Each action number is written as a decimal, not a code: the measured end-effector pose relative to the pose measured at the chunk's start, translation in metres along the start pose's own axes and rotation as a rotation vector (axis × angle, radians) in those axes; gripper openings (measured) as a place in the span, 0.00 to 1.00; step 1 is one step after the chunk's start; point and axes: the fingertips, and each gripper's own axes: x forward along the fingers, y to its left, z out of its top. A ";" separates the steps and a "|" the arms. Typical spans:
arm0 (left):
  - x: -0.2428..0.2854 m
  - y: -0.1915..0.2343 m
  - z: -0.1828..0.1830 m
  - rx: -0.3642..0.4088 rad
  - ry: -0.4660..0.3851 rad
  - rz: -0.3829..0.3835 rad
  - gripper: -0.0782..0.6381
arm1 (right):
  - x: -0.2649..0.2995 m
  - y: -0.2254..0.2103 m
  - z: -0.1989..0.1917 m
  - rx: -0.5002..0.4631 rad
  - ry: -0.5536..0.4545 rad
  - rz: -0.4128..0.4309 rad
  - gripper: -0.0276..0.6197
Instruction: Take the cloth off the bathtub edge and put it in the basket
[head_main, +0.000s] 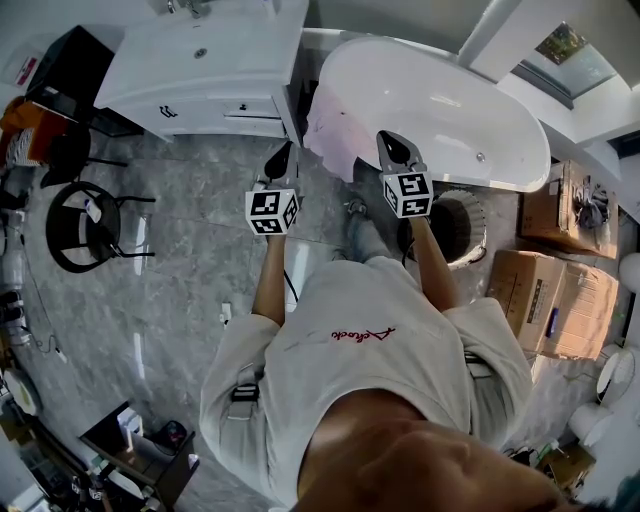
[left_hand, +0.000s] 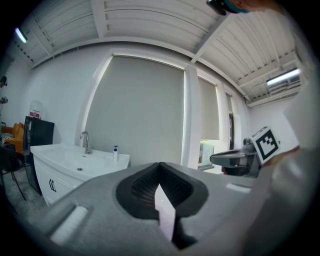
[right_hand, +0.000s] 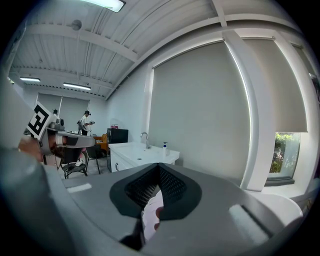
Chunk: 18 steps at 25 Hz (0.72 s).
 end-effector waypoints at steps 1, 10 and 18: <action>0.001 0.000 0.000 0.001 0.001 -0.001 0.11 | 0.000 -0.001 0.000 0.001 0.000 0.000 0.05; 0.005 0.000 0.001 0.010 -0.002 0.002 0.11 | 0.004 -0.003 -0.003 0.006 -0.004 0.004 0.05; 0.019 0.003 -0.003 0.006 0.007 -0.005 0.11 | 0.014 -0.010 -0.008 0.011 0.005 0.000 0.05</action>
